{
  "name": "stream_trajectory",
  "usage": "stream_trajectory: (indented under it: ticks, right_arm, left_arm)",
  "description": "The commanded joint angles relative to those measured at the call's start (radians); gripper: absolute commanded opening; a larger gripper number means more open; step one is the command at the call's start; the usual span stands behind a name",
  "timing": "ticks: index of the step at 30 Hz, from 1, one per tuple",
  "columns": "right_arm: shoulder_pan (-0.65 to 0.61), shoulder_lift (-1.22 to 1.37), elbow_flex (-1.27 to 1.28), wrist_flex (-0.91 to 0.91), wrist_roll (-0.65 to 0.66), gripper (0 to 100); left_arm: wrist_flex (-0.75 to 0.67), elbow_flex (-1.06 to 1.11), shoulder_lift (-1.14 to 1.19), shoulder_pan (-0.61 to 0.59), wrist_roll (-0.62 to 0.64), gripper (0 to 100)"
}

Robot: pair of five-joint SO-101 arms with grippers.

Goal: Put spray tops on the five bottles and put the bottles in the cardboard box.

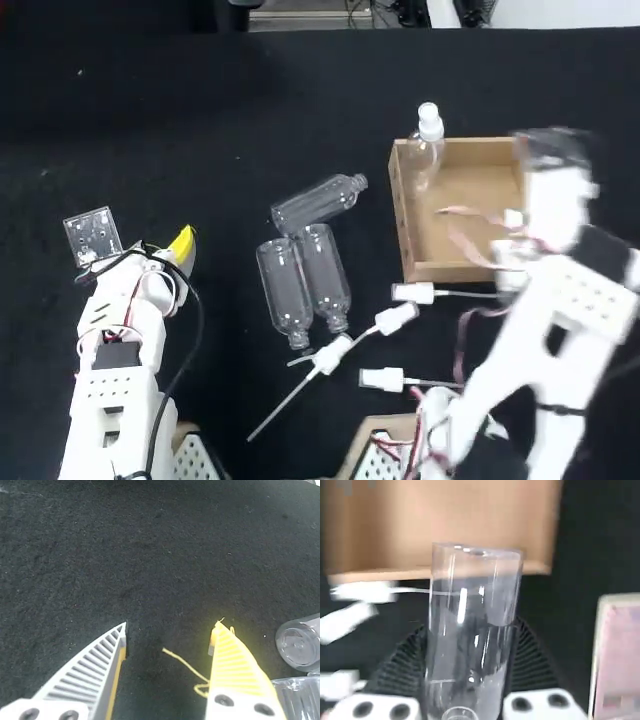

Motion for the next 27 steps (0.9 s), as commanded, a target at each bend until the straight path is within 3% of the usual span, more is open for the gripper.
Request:
stream_trajectory:
  ticks: [1,6,10,14,18,27]
  right_arm:
    - [0.232,0.117,-0.048,-0.126,0.023,3.6]
    - [0.377,0.338,-0.036,-0.261,0.017,3.6]
    - [0.42,0.481,-0.041,-0.281,-0.034,3.8]
    - [0.414,0.559,-0.042,-0.307,-0.092,17.5]
    - [0.364,0.555,-0.042,-0.252,-0.011,31.0]
    - [0.296,0.404,-0.107,-0.077,0.195,31.9]
  left_arm:
    - [-0.025,-0.015,-0.012,0.013,0.011,26]
    - [-0.025,-0.015,-0.012,0.013,0.011,26]
    - [-0.025,-0.015,-0.012,0.012,0.011,26]
    - [-0.025,-0.015,-0.012,0.007,0.011,26]
    - [-0.025,-0.015,-0.012,0.007,0.011,26]
    - [-0.025,-0.015,-0.012,0.005,0.011,26]
